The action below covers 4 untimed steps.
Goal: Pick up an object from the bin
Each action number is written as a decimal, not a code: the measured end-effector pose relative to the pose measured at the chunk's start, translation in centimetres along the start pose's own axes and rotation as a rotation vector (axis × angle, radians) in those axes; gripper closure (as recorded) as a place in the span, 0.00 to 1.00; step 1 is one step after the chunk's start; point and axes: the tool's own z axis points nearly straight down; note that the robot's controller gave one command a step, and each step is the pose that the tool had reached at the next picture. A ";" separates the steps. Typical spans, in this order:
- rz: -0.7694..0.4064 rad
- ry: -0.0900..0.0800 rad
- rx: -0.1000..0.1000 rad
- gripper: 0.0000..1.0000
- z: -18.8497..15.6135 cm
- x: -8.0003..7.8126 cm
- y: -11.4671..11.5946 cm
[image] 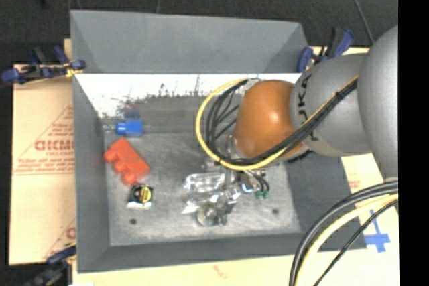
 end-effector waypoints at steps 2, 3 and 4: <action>0.025 0.002 0.000 0.00 0.0 0.0 -0.1; 0.027 -0.001 0.002 1.00 -0.2 -0.2 -0.3; 0.029 -0.001 0.001 1.00 -0.6 -0.3 -0.3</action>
Offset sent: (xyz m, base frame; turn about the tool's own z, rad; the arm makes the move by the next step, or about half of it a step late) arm -0.0067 -0.0010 -0.0125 0.0276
